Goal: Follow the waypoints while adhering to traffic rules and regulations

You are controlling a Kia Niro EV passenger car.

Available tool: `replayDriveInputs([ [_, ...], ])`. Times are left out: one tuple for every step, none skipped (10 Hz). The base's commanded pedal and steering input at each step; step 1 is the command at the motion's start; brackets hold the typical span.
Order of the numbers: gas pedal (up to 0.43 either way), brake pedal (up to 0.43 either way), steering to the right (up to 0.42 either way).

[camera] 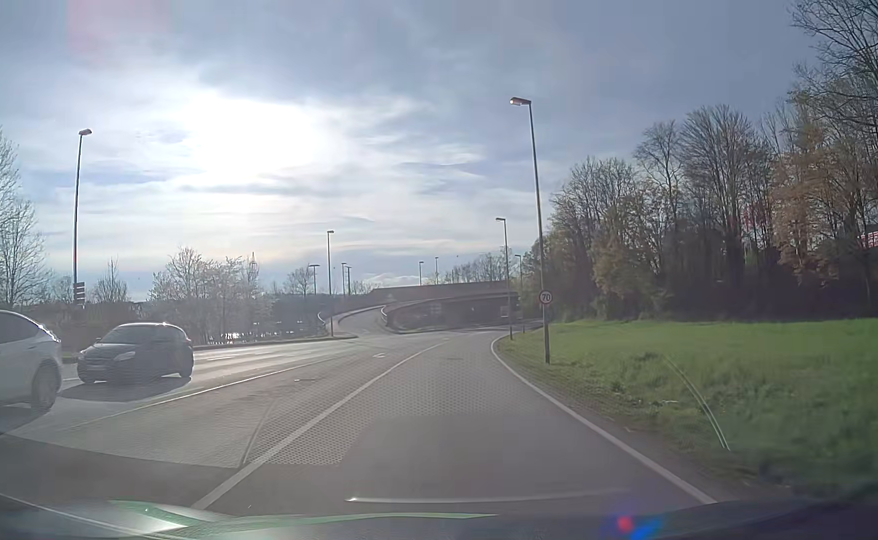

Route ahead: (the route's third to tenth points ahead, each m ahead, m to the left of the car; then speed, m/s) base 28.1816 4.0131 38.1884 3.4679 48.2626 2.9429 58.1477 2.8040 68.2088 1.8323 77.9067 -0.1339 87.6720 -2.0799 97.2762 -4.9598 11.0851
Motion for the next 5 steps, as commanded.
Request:
replayDriveInputs([
  [0.339, 0.000, -0.002],
  [0.339, 0.000, -0.003],
  [0.339, 0.000, -0.003],
  [0.339, 0.000, -0.002],
  [0.339, 0.000, -0.002],
])
